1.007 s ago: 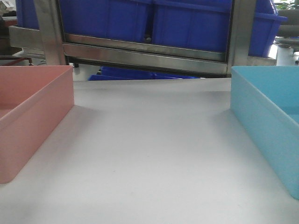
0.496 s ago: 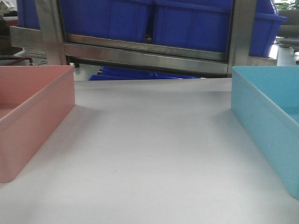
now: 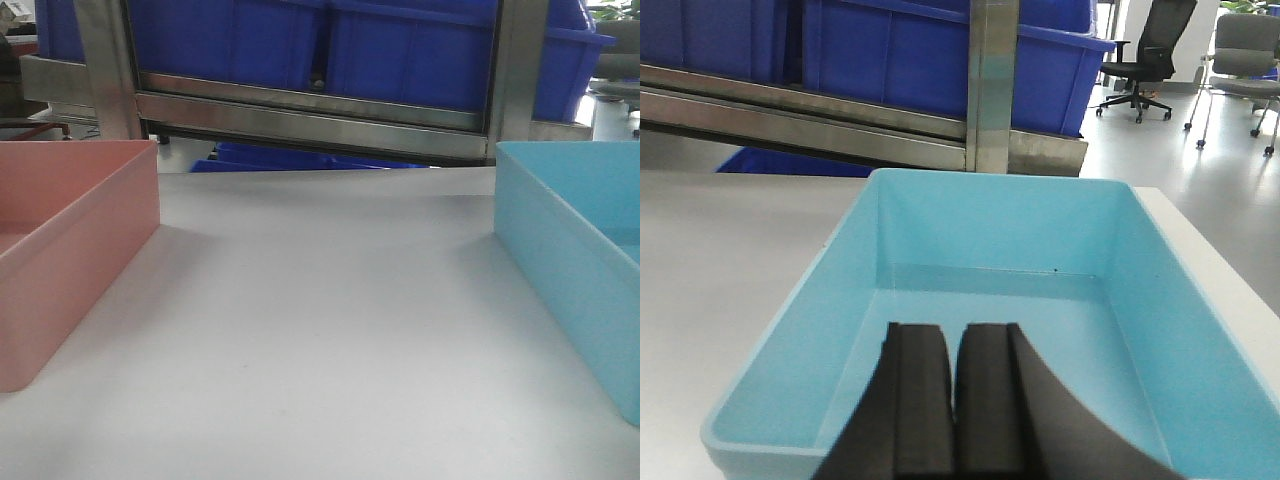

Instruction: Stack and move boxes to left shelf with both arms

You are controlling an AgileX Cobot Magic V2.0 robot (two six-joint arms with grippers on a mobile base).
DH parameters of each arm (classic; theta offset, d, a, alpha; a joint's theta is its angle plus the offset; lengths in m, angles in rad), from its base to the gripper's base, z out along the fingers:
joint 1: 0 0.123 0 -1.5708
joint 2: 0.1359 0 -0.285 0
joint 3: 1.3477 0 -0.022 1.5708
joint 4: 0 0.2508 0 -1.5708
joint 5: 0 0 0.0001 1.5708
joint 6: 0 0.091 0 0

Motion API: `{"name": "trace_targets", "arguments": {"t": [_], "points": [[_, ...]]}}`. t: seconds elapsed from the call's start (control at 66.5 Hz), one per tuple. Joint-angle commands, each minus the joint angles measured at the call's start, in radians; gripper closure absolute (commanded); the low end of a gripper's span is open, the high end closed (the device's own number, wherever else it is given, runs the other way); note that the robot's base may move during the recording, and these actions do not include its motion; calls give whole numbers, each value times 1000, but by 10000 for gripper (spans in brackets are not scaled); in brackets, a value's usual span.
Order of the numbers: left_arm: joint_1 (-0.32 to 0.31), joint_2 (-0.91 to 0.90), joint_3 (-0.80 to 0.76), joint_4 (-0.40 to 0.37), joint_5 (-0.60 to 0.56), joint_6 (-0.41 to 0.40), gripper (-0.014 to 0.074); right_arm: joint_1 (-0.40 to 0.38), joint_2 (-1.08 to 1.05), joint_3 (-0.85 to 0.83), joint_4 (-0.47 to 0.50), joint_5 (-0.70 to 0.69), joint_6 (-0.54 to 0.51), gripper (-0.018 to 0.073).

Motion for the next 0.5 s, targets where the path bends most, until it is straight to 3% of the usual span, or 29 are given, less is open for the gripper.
{"name": "trace_targets", "arguments": {"t": [0.0,0.105,0.481], "points": [[58,41,-96,-89,-17,80,143,1,-21,-20,-7,-95,-2,510],[127,141,-135,-194,-10,136,147,1,-21,-20,-7,-95,-2,510],[155,411,-135,-250,-84,218,148,1,-21,-20,-7,-95,-2,510]]}}
